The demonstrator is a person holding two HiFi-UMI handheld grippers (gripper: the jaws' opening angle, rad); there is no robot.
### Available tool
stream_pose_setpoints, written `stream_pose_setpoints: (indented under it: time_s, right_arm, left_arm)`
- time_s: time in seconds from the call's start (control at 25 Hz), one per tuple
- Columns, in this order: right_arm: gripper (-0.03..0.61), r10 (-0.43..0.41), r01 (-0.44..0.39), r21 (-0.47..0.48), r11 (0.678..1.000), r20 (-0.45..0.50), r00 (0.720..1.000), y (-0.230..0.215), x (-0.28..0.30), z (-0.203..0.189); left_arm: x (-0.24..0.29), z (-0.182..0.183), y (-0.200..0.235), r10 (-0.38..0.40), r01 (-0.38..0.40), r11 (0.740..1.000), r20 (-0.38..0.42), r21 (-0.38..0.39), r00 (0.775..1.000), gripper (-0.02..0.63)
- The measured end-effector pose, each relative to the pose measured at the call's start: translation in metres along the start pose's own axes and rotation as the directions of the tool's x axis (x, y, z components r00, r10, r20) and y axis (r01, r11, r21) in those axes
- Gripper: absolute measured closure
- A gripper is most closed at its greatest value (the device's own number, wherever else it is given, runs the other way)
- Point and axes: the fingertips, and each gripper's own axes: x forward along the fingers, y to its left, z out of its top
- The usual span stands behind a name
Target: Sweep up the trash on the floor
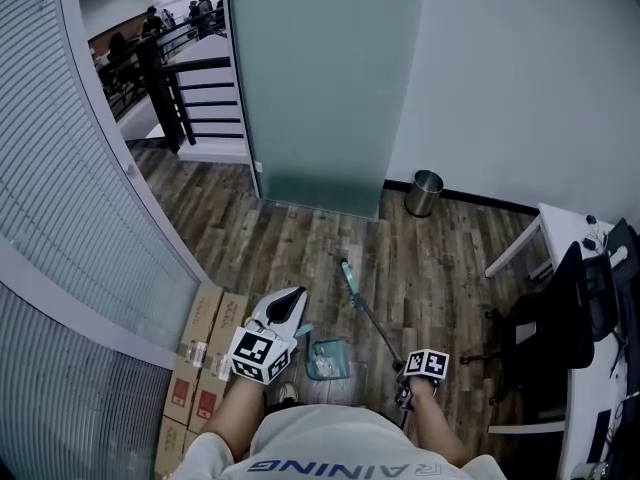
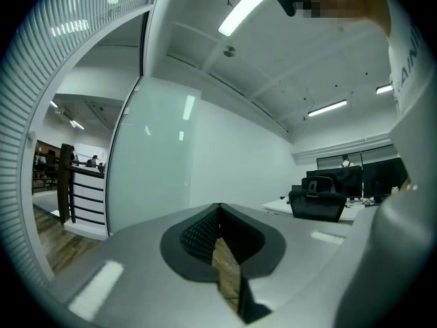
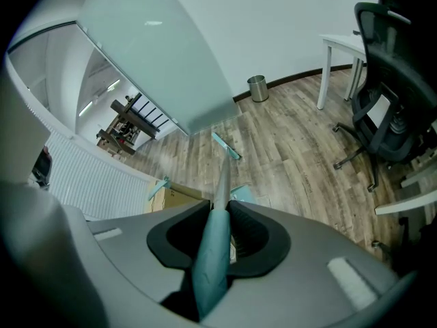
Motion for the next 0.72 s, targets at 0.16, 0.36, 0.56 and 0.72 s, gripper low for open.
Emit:
stream_pose_setpoints:
  time_s: [0.16, 0.36, 0.56, 0.72]
  right_arm:
    - [0.472, -0.005, 0.005, -0.001, 1.000, -0.015, 1.000, -0.004, 0.001, -0.004]
    - [0.472, -0.013, 0.013, -0.006, 1.000, -0.020, 1.000, -0.008, 0.003, -0.007]
    - [0.472, -0.014, 0.014, -0.010, 1.000, -0.024, 1.000, -0.011, 0.002, -0.010]
    - [0.472, -0.010, 0.010, -0.014, 1.000, -0.028, 1.000, -0.014, 0.001, -0.013]
  left_arm:
    - [0.002, -0.003, -0.005, -0.005, 0.005, 1.000, -0.001, -0.004, 1.000, 0.611]
    - [0.008, -0.007, -0.008, -0.011, 0.011, 1.000, -0.014, 0.000, 1.000, 0.611]
    - [0.017, -0.017, -0.010, -0.012, 0.012, 1.000, -0.040, -0.005, 0.999, 0.611]
    - [0.020, -0.023, -0.013, -0.019, 0.019, 1.000, -0.046, -0.014, 0.999, 0.611]
